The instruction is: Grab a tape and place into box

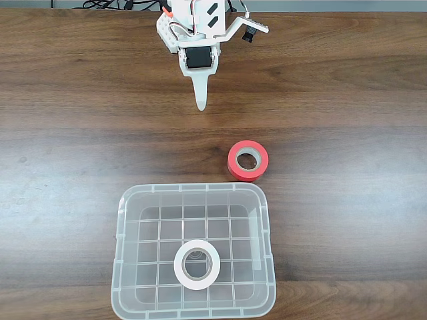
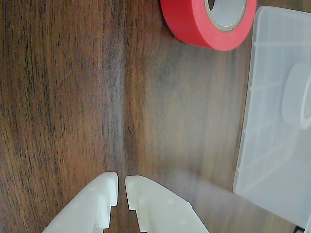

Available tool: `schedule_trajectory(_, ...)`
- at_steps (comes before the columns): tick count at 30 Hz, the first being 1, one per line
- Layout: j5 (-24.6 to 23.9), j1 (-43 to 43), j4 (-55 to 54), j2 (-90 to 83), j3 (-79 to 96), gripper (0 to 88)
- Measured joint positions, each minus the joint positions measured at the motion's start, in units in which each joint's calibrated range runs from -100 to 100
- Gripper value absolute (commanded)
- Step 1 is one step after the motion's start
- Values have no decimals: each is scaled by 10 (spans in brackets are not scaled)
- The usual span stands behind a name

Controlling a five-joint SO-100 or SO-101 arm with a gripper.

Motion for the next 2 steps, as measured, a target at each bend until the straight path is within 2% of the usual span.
schedule_trajectory(2,0,0,0,0,0,13)
